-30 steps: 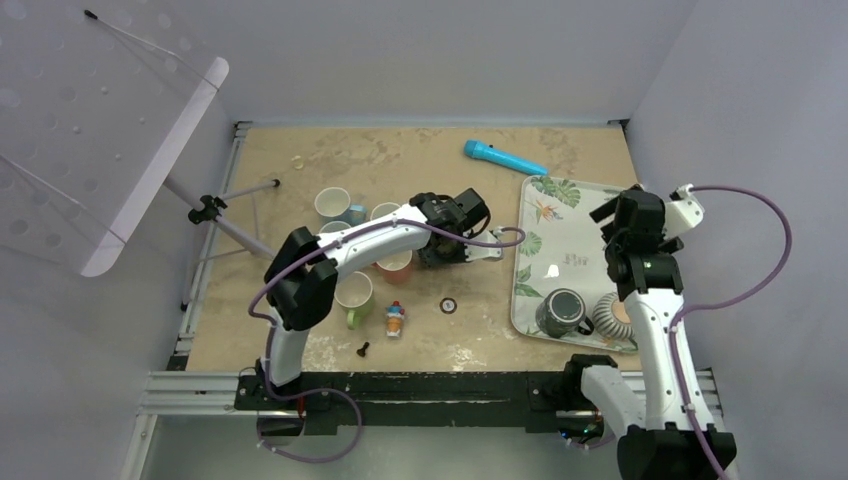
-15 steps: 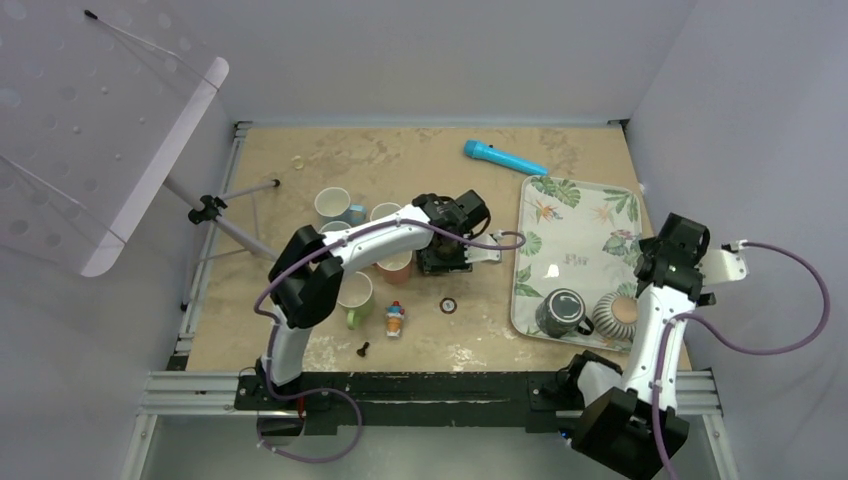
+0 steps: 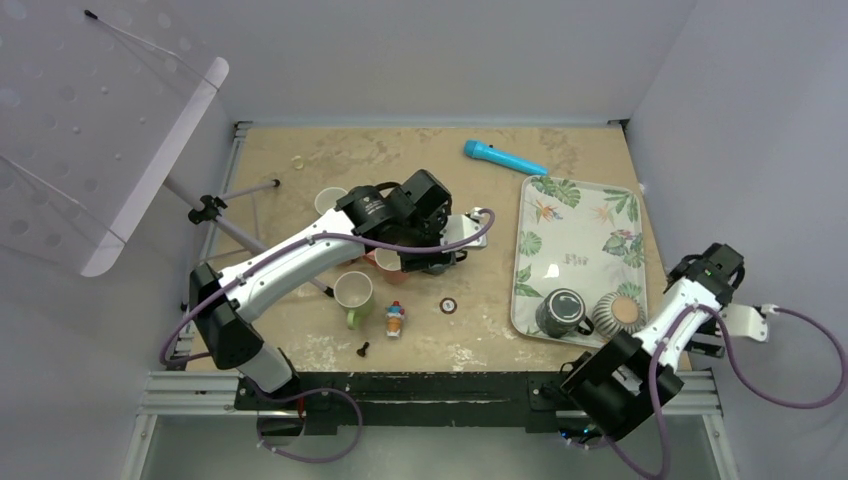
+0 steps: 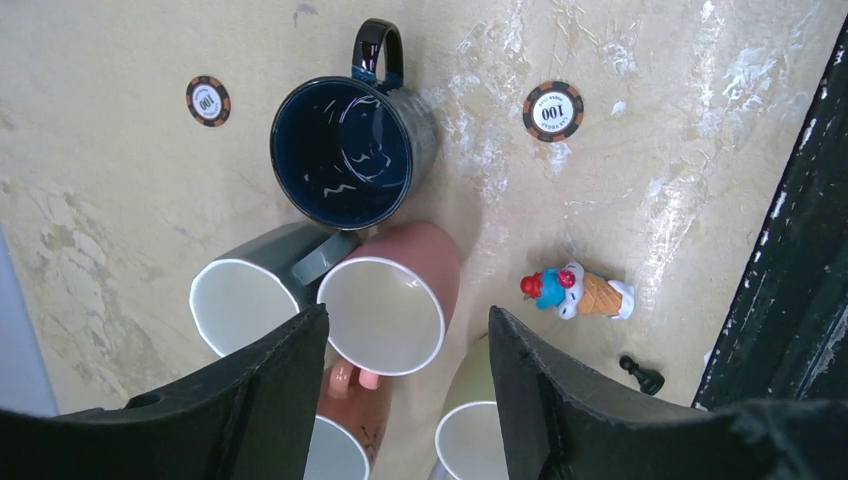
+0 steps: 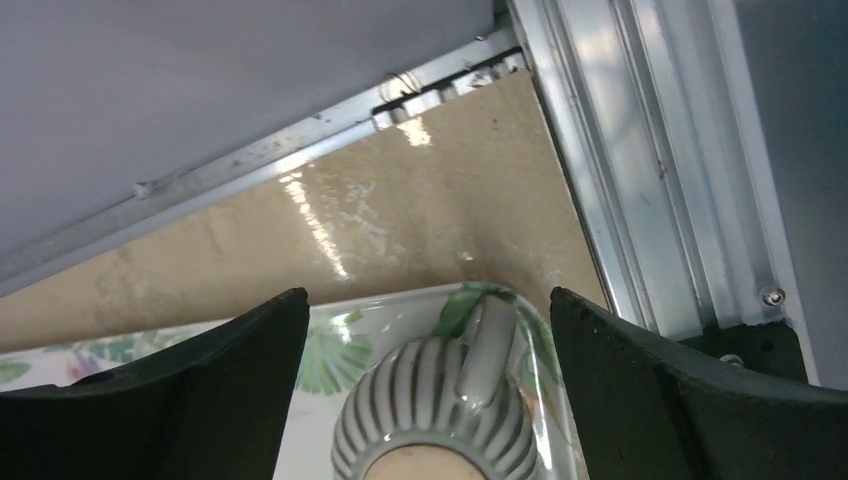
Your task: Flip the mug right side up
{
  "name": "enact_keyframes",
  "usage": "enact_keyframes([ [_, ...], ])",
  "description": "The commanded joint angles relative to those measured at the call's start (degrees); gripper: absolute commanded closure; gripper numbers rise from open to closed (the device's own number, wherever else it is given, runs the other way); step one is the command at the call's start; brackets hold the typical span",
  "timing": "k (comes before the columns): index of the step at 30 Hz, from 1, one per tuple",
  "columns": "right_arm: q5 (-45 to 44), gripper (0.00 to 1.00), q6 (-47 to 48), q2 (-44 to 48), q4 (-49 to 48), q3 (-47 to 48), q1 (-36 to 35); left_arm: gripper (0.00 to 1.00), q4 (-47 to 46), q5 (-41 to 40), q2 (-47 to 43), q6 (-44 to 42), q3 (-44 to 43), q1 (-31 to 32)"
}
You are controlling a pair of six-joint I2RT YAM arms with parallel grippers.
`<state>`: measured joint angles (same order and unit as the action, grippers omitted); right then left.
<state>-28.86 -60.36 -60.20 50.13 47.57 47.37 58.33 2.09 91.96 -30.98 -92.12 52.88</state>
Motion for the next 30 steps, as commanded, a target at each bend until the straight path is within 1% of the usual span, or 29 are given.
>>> enact_keyframes([
  [1, 6.03, 0.07, 1.09, -2.19, -0.37, -5.21, 3.94, 0.36, -0.2, 0.97, -1.17, 0.18, 2.47, -0.24],
  [3, 8.18, 0.08, 1.57, -2.0, -1.99, -6.72, 4.11, 0.36, -0.14, 1.31, -1.66, 0.03, 2.84, -0.24],
  [9, 16.73, 0.09, 2.28, -1.67, -6.06, -7.08, 4.07, 0.36, -0.89, 1.36, -3.22, -0.82, 4.49, -0.24],
  [10, 17.53, 0.12, 2.3, -2.25, -6.94, -7.64, 4.11, 0.36, -0.87, 1.28, -3.34, -1.02, 4.57, -0.24],
  [11, 17.72, 0.17, 2.61, -2.91, -7.7, -8.08, 4.08, 0.36, -0.87, 1.13, -3.35, -1.27, 4.64, -0.24],
  [12, 18.92, 0.21, 3.12, -3.52, -8.47, -8.58, 4.04, 0.36, -0.99, 0.88, -3.49, -1.5, 4.91, -0.19],
  [13, 20.76, 0.24, 3.52, -3.93, -9.29, -9.07, 4.04, 0.36, -1.26, 0.38, -3.66, -1.72, 5.31, -0.23],
  [18, 25.83, 0.32, 4.67, -3.25, -13.4, -11.52, 3.54, 0.36, -1.74, -1.59, -3.77, -2.48, 6.3, -0.24],
  [19, 26.16, 0.35, 4.38, -2.57, -14.11, -11.87, 2.98, 0.36, -1.75, -1.64, -3.6, -2.51, 6.07, -0.28],
  [22, 25.54, 0.52, 3.54, -0.5, -17.23, -11.94, 0.16, 0.36, -1.67, -1.65, -2.99, -2.34, 5.32, -0.23],
  [27, 24.71, 0.73, 3.18, -0.92, -20.25, -11.23, -4.97, 0.36, -1.3, -1.87, -2.16, -2.36, 5.03, -0.24],
  [30, 28.42, 0.8, 6.46, -2.16, -24.77, -11.61, -8.27, 0.36, -1.11, -1.89, -2.05, -2.56, 5.23, -0.24],
])
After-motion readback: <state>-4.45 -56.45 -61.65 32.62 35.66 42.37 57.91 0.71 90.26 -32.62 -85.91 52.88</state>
